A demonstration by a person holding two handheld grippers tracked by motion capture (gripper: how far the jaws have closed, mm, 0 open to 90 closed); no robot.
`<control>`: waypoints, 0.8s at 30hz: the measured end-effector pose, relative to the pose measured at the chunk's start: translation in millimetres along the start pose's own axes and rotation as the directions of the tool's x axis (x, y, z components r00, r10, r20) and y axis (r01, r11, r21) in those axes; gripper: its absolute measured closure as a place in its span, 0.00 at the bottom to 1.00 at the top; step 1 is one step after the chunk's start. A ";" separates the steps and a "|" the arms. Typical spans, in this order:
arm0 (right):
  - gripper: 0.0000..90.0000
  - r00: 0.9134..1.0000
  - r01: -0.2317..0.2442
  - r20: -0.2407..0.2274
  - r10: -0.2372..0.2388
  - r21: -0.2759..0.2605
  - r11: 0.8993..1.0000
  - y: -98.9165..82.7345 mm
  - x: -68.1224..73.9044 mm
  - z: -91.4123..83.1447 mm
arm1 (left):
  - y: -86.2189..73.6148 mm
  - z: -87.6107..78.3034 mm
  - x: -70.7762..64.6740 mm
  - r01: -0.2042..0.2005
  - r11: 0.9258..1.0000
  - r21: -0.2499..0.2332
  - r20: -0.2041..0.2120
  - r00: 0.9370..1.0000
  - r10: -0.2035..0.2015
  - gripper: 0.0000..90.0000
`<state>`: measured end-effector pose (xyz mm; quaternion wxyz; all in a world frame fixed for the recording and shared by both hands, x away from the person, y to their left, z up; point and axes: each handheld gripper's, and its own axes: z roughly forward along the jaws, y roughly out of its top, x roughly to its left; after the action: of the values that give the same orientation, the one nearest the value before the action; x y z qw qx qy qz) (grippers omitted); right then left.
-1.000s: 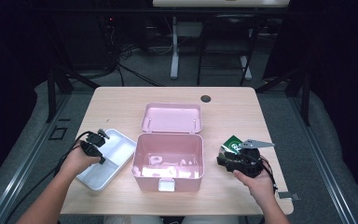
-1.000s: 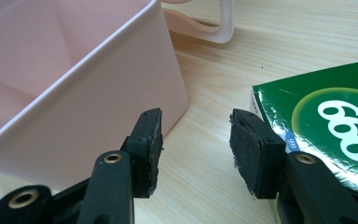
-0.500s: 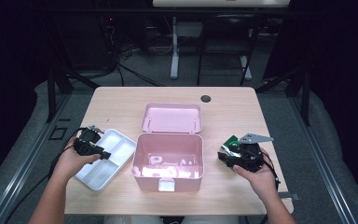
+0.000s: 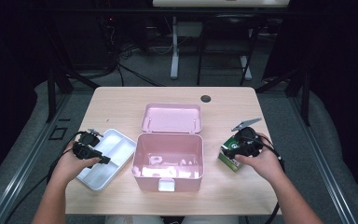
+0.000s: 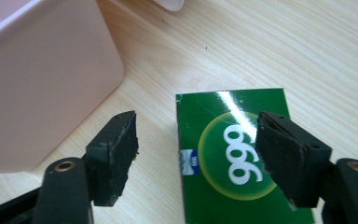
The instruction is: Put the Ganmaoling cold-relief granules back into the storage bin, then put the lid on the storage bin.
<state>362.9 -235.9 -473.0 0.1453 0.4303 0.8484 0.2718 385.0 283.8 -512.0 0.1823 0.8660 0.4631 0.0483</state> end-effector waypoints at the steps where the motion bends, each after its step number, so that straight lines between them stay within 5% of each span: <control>1: 0.31 1.000 -0.003 -0.009 0.003 0.014 1.000 3.1 -2.1 0.2 | -1.6 -0.1 1.2 -0.003 1.000 0.003 -0.007 1.000 0.003 0.54; 9: 0.19 0.999 0.033 -0.013 -0.031 0.152 0.988 24.4 -18.8 7.3 | -9.9 -12.6 10.1 0.021 0.998 -0.055 -0.040 0.999 -0.023 0.49; 13: 0.15 0.998 0.060 -0.019 -0.057 0.242 0.968 31.6 -24.9 13.4 | -11.8 -16.3 11.7 0.025 0.997 -0.067 -0.014 1.000 -0.026 0.50; 19: 0.02 0.999 0.050 -0.019 -0.046 0.381 0.923 35.7 -34.0 26.9 | -11.8 -19.3 10.9 0.028 0.996 -0.084 -0.014 0.999 -0.029 0.50; 24: 0.01 0.999 0.046 -0.032 -0.035 0.441 0.897 36.7 -36.0 35.9 | -12.3 -21.8 12.6 0.029 0.995 -0.097 -0.010 0.999 -0.030 0.49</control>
<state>425.1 -235.2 -480.0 0.0398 0.4310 0.8984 0.0745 377.0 306.2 -497.3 0.2222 0.8488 0.4741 0.0732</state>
